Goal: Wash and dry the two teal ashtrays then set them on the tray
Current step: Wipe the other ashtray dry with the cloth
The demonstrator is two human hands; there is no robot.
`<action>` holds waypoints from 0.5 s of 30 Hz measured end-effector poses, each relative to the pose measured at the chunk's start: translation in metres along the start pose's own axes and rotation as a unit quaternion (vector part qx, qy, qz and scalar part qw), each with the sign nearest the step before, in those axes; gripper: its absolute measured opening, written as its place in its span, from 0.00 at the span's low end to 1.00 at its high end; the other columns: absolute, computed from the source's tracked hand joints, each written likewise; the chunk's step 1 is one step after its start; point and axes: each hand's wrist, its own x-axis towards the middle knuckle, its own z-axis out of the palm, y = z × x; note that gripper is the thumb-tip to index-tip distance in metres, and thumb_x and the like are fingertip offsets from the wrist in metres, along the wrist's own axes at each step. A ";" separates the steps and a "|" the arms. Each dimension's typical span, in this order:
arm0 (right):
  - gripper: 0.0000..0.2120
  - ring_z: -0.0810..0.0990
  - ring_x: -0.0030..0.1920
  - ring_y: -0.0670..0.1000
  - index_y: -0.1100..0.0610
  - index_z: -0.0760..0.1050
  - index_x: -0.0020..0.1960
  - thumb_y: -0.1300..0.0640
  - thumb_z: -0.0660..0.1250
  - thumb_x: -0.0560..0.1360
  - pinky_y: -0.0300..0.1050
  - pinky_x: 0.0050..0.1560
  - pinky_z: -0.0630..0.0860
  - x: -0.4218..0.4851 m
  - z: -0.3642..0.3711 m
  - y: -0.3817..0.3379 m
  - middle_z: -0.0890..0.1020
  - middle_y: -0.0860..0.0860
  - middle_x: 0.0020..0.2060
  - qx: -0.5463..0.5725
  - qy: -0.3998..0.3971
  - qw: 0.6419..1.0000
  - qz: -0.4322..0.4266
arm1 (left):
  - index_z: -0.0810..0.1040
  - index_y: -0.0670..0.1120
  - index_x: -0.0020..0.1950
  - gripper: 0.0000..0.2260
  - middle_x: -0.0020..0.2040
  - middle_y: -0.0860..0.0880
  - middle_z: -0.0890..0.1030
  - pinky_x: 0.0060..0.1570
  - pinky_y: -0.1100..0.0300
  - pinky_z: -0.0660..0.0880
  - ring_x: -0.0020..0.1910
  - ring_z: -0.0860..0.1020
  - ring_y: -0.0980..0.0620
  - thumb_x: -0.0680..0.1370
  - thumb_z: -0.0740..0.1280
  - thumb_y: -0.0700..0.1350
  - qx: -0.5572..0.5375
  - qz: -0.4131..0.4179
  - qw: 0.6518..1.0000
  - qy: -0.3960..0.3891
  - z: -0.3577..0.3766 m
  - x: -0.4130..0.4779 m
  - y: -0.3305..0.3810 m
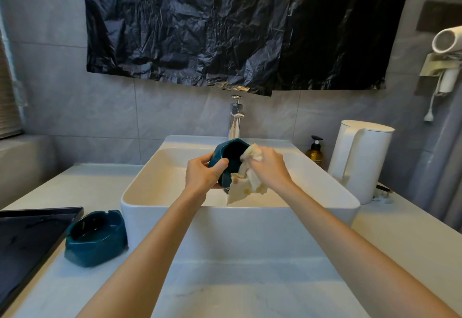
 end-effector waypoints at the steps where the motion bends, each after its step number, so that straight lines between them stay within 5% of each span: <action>1: 0.11 0.79 0.51 0.56 0.56 0.77 0.56 0.52 0.64 0.77 0.50 0.47 0.76 0.001 -0.006 0.002 0.81 0.54 0.50 0.030 -0.054 0.998 0.023 | 0.77 0.42 0.63 0.15 0.43 0.51 0.79 0.33 0.58 0.80 0.38 0.80 0.52 0.76 0.68 0.40 -0.005 -0.001 1.000 0.011 -0.001 0.000 0.000; 4: 0.19 0.78 0.53 0.53 0.58 0.65 0.61 0.49 0.65 0.77 0.49 0.42 0.78 0.001 -0.030 0.005 0.75 0.50 0.49 0.157 -0.115 0.976 0.094 | 0.77 0.43 0.63 0.14 0.45 0.48 0.80 0.35 0.56 0.81 0.40 0.80 0.49 0.77 0.68 0.40 -0.029 -0.003 0.999 0.024 -0.003 0.000 0.001; 7: 0.20 0.74 0.52 0.53 0.58 0.58 0.58 0.48 0.64 0.78 0.47 0.46 0.72 0.005 -0.052 0.005 0.70 0.50 0.47 0.166 -0.002 0.981 0.097 | 0.76 0.44 0.63 0.13 0.50 0.46 0.79 0.37 0.56 0.81 0.45 0.80 0.46 0.77 0.67 0.40 -0.045 -0.008 0.999 0.019 -0.003 -0.002 0.004; 13: 0.10 0.71 0.56 0.52 0.47 0.65 0.59 0.51 0.62 0.80 0.44 0.50 0.69 0.012 -0.049 -0.020 0.70 0.52 0.58 0.245 0.150 0.956 0.065 | 0.76 0.44 0.64 0.14 0.55 0.44 0.78 0.39 0.53 0.81 0.52 0.79 0.42 0.78 0.67 0.41 -0.040 -0.021 0.999 0.005 -0.002 -0.001 0.004; 15: 0.08 0.71 0.58 0.51 0.44 0.68 0.56 0.53 0.63 0.79 0.40 0.47 0.70 0.004 -0.033 -0.030 0.72 0.50 0.58 0.282 0.108 0.952 0.039 | 0.76 0.44 0.63 0.14 0.55 0.44 0.78 0.38 0.53 0.81 0.51 0.79 0.42 0.78 0.67 0.41 -0.040 -0.022 0.999 0.002 -0.001 -0.002 0.004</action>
